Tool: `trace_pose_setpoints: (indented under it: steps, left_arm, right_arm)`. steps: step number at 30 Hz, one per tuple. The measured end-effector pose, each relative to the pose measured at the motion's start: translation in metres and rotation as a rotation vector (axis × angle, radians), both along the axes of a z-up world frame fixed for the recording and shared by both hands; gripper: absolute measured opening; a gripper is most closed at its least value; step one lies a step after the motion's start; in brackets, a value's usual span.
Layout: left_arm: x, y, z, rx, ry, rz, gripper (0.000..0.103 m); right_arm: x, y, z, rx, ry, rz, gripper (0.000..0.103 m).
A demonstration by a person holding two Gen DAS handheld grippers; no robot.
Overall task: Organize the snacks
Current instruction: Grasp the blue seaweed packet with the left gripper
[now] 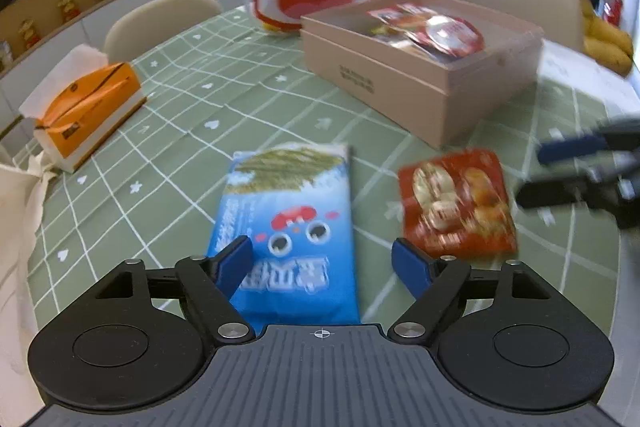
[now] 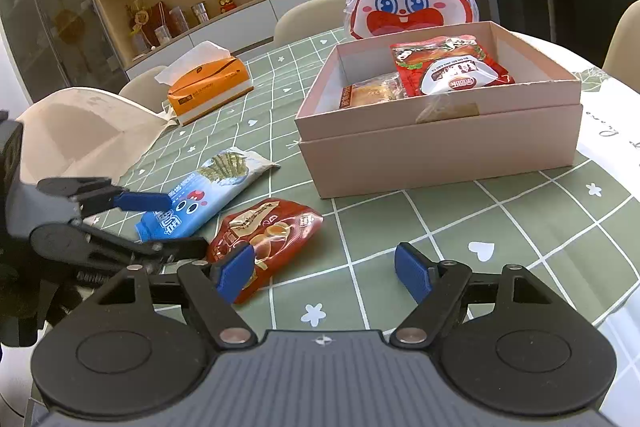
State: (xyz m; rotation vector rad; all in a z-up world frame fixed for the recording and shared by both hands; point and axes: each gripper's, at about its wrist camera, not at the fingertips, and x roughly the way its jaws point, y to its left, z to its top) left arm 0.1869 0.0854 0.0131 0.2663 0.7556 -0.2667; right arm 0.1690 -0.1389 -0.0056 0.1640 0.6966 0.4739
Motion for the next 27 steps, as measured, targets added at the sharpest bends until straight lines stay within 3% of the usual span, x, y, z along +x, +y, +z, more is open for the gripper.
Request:
trace_pose_setpoints:
  steps: [5,10,14,17,19,22,25,27]
  left_arm:
    - [0.022,0.003,0.008,-0.007,-0.030,0.058,0.081]
    - [0.038,0.002,0.003,0.000,0.018,0.050,0.080]
    - [0.036,-0.003,-0.003,-0.006,0.036,0.000,0.095]
    - [0.035,-0.003,-0.003,-0.027,0.044,-0.016,0.097]
    - [0.034,0.001,0.003,-0.041,0.012,-0.001,0.094]
    - [0.031,0.000,0.005,0.033,-0.068,0.026,0.092]
    - [0.040,0.001,-0.004,0.046,-0.003,0.023,0.093]
    - [0.046,0.008,-0.005,0.000,0.004,0.038,0.093]
  right_arm:
    - [-0.001,0.002,0.000,-0.006,-0.003,0.008,0.081]
    - [-0.001,0.001,0.000,0.000,-0.002,0.010,0.082]
    - [-0.001,0.002,-0.001,0.002,-0.002,0.014,0.083]
    - [-0.001,0.002,-0.001,0.003,-0.001,0.016,0.084]
    - [-0.001,0.002,-0.001,0.003,-0.001,0.016,0.084]
    - [-0.001,0.002,-0.001,0.003,-0.002,0.016,0.084]
    - [-0.001,0.003,-0.001,-0.003,-0.003,0.022,0.085]
    - [-0.001,0.004,-0.001,-0.004,-0.003,0.025,0.086]
